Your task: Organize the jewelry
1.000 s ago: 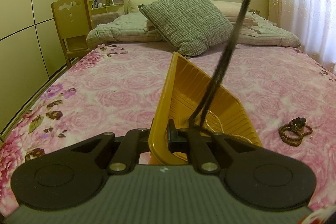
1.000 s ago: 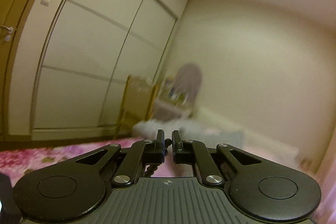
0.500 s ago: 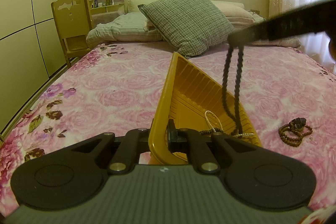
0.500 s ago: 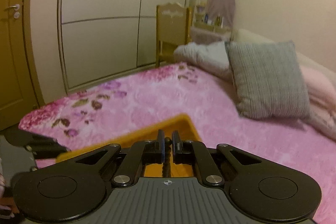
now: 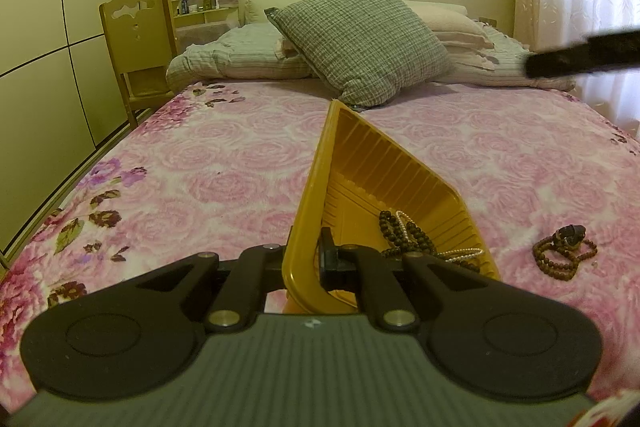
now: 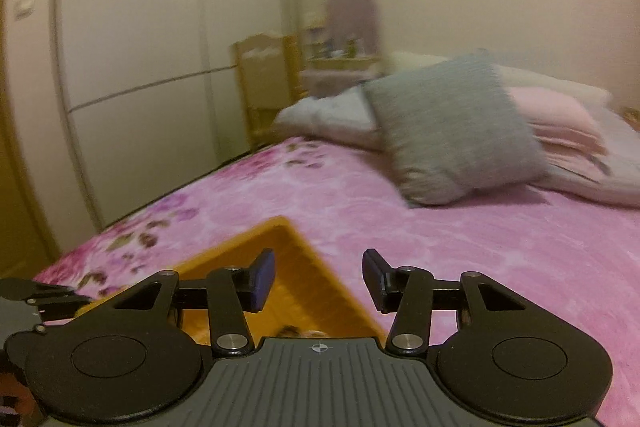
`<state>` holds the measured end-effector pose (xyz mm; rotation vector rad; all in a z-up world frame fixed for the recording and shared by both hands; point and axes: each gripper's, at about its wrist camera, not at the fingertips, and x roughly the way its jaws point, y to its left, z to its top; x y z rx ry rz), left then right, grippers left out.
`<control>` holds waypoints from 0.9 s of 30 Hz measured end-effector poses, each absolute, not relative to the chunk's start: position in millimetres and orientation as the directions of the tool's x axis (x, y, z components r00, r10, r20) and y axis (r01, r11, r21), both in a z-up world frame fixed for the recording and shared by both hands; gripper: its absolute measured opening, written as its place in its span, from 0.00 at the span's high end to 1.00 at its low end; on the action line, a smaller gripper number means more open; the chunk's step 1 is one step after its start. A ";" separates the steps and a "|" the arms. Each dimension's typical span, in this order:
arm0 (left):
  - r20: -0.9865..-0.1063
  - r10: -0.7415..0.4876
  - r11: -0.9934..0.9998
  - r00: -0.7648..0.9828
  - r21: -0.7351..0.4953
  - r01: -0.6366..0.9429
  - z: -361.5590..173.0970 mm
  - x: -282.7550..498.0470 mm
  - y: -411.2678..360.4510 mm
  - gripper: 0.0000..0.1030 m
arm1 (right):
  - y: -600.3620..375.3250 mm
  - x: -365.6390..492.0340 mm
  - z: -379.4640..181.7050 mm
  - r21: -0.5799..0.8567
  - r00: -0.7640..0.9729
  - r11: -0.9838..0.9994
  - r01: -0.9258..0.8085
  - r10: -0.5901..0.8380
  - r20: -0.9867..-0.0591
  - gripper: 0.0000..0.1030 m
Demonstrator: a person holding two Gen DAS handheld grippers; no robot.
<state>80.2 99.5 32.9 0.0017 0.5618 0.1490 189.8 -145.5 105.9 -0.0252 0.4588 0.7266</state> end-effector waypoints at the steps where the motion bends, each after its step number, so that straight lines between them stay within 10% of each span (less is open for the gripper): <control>1: -0.531 0.141 0.989 0.836 0.043 -0.140 33.0 80.0 99.9 0.94 | -158.1 188.4 104.3 0.139 0.673 0.772 -0.620 0.614 -0.412 0.53; 27: -0.529 0.152 0.988 0.835 0.068 -0.137 36.8 78.3 98.2 0.94 | -298.0 138.5 -38.0 0.195 0.746 0.969 -0.149 0.240 -0.621 0.65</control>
